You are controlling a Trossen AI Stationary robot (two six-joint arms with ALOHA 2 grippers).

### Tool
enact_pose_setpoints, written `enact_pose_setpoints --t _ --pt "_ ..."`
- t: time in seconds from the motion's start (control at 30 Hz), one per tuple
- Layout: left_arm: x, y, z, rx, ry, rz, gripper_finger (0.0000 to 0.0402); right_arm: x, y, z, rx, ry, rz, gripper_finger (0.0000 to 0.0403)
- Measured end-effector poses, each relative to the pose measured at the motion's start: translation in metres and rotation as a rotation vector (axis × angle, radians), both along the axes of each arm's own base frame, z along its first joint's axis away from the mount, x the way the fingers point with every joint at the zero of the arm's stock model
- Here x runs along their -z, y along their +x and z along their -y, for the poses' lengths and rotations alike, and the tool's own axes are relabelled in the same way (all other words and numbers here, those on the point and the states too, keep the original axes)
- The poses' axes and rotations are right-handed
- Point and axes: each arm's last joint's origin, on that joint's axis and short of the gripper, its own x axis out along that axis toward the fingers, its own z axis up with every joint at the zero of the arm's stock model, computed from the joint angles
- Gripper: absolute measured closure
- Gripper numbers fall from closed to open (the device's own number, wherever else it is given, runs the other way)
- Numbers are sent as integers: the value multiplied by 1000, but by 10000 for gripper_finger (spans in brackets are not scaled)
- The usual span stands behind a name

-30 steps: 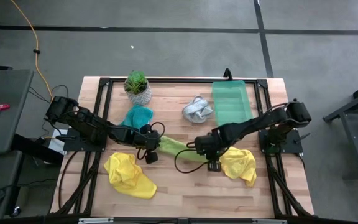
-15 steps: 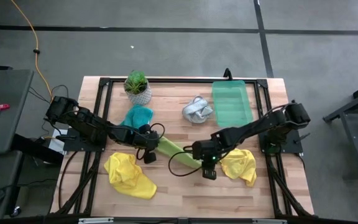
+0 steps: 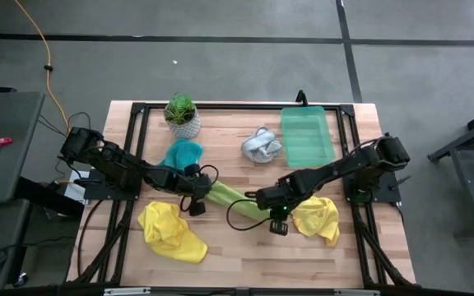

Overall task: Fold microfiber towels
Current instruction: Fold the green microfiber cloth

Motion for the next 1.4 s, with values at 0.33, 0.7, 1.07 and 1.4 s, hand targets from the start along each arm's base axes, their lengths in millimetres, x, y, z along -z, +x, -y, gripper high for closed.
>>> enact_pose_setpoints --t 0.33,0.7,1.07,1.4 --pt "-43 -9 -32 -71 176 137 402 -21 -4 56 -132 -267 -124 403" --pt "-61 -17 -68 -41 84 246 365 -34 2 77 -197 -326 -88 403" --pt "-4 16 -65 -9 -215 233 224 -33 3 75 -194 -325 -80 403" --pt "14 19 -66 44 -212 182 223 -33 3 75 -193 -324 -75 403"
